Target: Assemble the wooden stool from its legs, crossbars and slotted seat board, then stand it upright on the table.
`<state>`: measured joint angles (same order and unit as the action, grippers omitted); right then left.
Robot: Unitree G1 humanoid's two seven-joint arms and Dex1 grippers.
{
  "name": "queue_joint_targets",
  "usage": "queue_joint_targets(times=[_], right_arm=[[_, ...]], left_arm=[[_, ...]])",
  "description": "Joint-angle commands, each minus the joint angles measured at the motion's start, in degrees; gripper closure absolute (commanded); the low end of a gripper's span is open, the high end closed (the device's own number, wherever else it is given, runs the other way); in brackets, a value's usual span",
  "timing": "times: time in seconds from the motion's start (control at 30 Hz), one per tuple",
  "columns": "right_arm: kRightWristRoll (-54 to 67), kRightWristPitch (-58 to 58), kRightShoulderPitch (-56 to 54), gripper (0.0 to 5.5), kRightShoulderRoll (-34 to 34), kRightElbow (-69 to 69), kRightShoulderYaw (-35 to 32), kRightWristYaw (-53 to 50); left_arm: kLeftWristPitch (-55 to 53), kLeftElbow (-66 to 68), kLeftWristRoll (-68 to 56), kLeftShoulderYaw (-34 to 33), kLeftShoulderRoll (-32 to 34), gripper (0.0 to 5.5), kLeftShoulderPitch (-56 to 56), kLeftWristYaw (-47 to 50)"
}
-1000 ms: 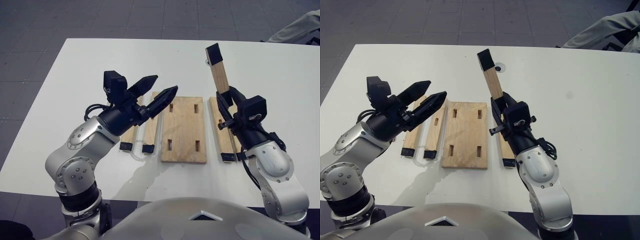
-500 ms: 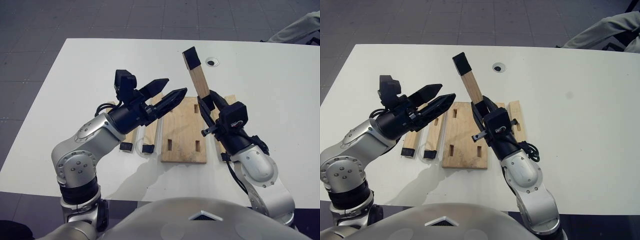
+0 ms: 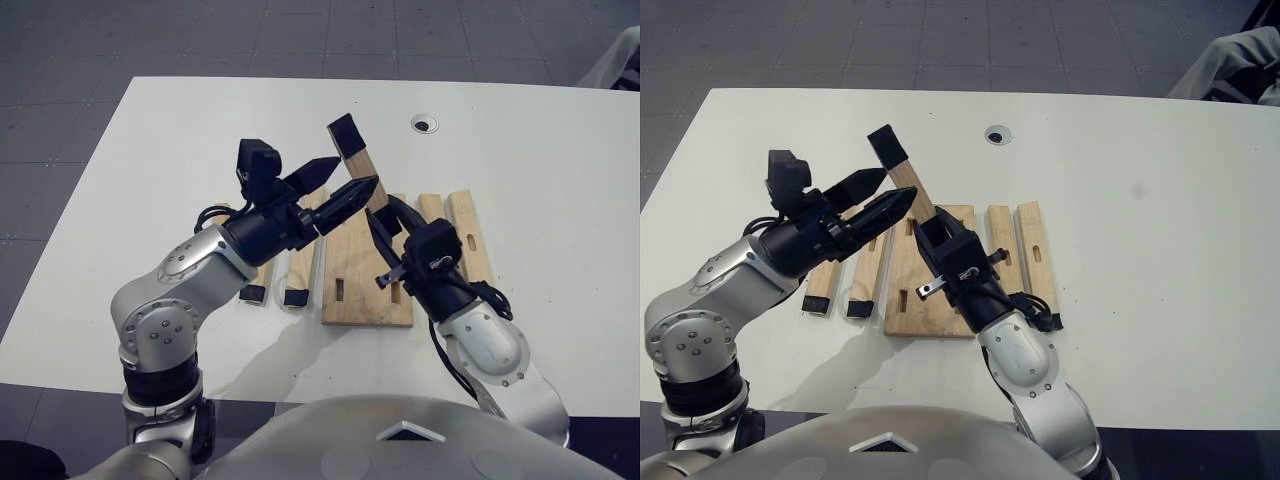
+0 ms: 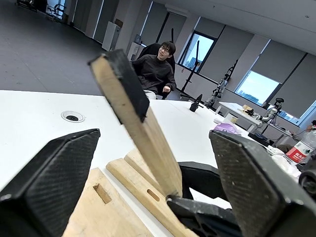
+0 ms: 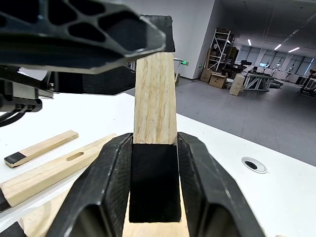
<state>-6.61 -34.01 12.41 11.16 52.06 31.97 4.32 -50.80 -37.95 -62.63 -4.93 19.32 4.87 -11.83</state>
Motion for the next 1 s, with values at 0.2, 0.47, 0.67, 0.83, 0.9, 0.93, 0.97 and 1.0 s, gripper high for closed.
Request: queue_joint_targets(times=[0.2,0.47,0.67,0.83,0.9,0.93,0.97,1.0], right_arm=[[-1.36,-0.77,-1.25,4.2,-1.81,-1.37,3.53,-0.4],[-1.65,-0.21,-0.83,4.2,-1.76,-2.55,4.7,-0.81],[-1.71,0.02,-0.6,4.2,-1.69,-2.91,5.2,-0.92],[-1.64,-0.08,-0.94,4.2,-2.0,-2.9,5.86,-0.94],[-1.55,-0.11,-1.15,4.2,-2.2,-3.0,6.32,-0.92],[-1.53,-0.12,-1.25,4.2,-2.27,-3.04,6.59,-0.91],[-1.55,-0.14,-1.34,4.2,-2.36,-3.09,6.89,-0.93],[-1.53,-0.14,-1.47,4.2,-2.4,-3.16,7.11,-0.97]], left_arm=[[0.5,1.42,-0.23,1.05,-0.71,1.42,0.82,1.73],[0.94,3.74,-4.96,-1.83,-2.07,1.67,1.68,4.75],[1.29,4.43,-7.66,-2.11,-1.82,2.67,1.87,6.59],[1.36,5.31,-7.71,-1.82,-1.54,3.36,1.5,7.12],[1.31,5.54,-7.63,-1.53,-1.64,3.62,1.46,7.18],[1.29,5.59,-7.59,-1.41,-1.68,3.76,1.43,7.23],[1.25,5.64,-7.56,-1.3,-1.69,3.91,1.41,7.26],[1.26,5.69,-7.52,-1.2,-1.71,4.12,1.39,7.28]])
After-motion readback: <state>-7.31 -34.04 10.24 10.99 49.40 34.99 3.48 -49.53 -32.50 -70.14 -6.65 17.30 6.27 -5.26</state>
